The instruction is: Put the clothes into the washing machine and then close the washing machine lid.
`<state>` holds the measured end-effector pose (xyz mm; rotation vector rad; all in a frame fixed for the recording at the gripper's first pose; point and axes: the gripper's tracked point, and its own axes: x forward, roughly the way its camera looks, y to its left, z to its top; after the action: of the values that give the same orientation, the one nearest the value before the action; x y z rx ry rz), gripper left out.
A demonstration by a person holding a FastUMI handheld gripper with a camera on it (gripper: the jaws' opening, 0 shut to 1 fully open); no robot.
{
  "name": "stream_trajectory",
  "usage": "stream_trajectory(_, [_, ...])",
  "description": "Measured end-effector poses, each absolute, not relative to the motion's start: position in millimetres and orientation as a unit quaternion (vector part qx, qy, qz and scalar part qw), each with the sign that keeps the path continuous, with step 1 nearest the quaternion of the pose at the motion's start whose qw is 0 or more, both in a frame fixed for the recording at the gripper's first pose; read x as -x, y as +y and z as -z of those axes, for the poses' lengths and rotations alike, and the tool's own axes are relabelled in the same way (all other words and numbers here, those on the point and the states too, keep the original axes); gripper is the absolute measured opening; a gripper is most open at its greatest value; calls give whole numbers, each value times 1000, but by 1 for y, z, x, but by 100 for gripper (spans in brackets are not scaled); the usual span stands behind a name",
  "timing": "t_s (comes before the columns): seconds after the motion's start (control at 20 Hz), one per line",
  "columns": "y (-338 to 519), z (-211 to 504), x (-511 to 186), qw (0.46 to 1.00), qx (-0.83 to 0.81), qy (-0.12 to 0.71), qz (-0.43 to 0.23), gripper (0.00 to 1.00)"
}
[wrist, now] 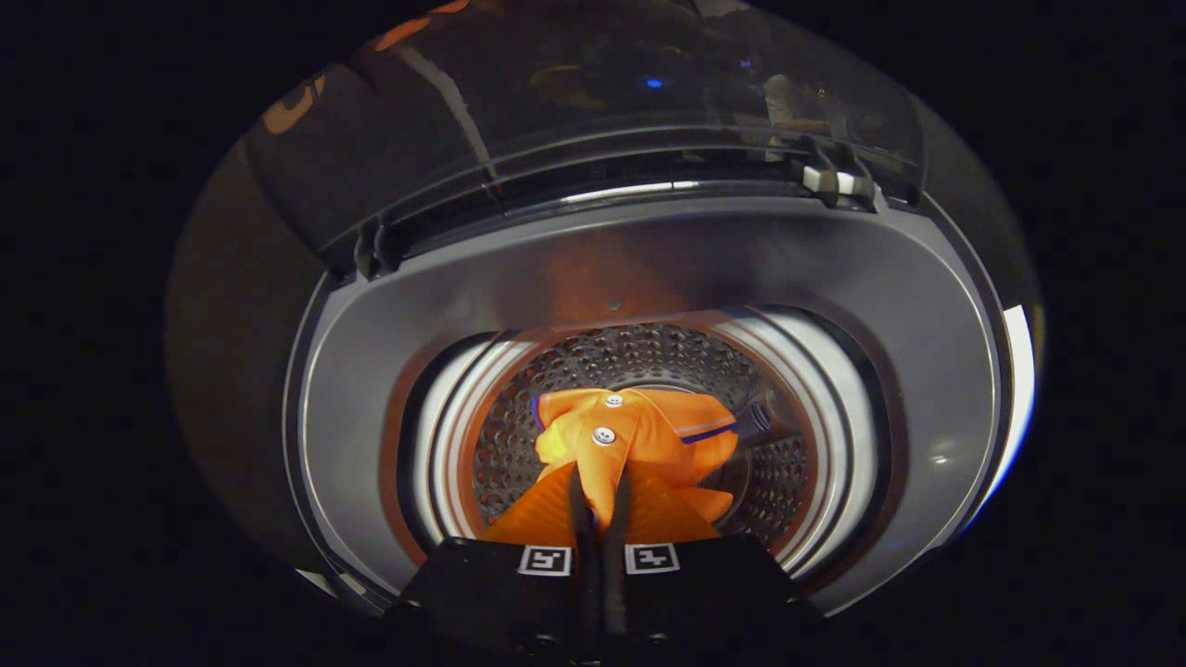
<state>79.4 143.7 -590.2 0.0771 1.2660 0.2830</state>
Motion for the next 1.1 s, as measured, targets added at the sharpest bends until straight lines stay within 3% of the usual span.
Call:
stream_trajectory(0.35, [150, 603, -83, 766, 8, 627, -144, 8])
stream_trajectory(0.65, [142, 609, -81, 752, -1, 649, -116, 9])
stream_trajectory(0.9, [139, 607, -85, 761, 1, 639, -110, 23])
stream_trajectory(1.1, [125, 605, -80, 762, 43, 636, -113, 99])
